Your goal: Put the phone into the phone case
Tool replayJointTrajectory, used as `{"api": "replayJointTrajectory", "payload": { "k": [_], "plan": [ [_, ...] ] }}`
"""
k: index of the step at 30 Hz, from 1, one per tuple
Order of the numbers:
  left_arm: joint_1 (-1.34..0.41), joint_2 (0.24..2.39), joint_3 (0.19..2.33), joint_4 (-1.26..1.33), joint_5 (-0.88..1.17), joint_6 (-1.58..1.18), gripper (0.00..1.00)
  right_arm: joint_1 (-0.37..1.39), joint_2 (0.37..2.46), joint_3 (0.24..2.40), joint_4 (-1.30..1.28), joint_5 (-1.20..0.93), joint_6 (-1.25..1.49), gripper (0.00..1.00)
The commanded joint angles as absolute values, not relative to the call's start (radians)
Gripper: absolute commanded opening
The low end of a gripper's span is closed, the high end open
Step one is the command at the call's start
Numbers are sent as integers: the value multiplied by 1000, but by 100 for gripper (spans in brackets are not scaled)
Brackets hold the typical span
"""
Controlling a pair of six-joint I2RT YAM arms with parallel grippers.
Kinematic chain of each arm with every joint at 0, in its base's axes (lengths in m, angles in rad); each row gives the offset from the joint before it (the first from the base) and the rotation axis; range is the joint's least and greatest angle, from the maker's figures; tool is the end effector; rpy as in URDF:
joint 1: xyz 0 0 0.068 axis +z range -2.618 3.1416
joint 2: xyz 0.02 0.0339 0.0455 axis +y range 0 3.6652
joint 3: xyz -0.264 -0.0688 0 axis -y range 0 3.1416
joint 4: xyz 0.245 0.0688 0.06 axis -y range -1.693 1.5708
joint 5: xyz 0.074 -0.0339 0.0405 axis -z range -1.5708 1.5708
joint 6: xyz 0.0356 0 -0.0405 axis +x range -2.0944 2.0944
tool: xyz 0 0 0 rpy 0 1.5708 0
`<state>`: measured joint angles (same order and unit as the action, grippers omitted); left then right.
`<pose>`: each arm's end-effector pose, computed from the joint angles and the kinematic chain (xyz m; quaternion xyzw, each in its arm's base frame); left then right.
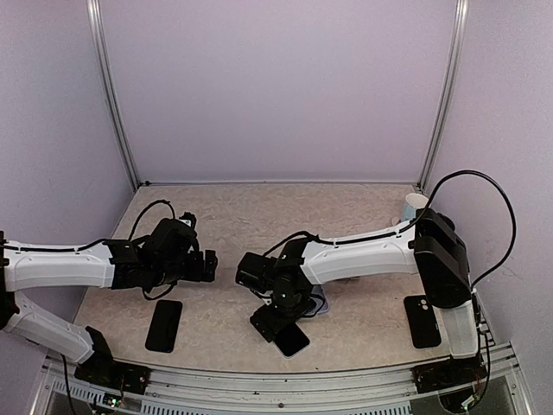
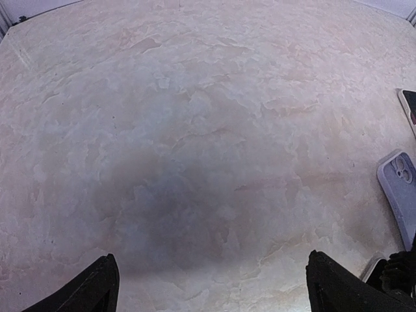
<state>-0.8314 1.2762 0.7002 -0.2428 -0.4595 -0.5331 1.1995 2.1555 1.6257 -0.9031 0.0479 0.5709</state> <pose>0.1827 -0.1769 0.2057 0.0519 0.9081 -0.0610 0.4111 0.1549 0.3931 0.1531 -0.3068 0.9490 0.0382 0.0621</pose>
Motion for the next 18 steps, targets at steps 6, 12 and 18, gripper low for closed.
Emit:
{"api": "replayJointTrajectory", "payload": {
  "k": [6, 12, 18],
  "plan": [
    [-824, 1277, 709, -224, -467, -514, 99, 1204, 2200, 1685, -981, -33, 527, 91],
    [-823, 1266, 699, -215, -460, -510, 99, 1202, 2228, 1683, -1001, -55, 516, 84],
    [-816, 1273, 711, -216, -449, -511, 99, 1204, 2219, 1724, -996, -22, 538, 63]
  ]
}}
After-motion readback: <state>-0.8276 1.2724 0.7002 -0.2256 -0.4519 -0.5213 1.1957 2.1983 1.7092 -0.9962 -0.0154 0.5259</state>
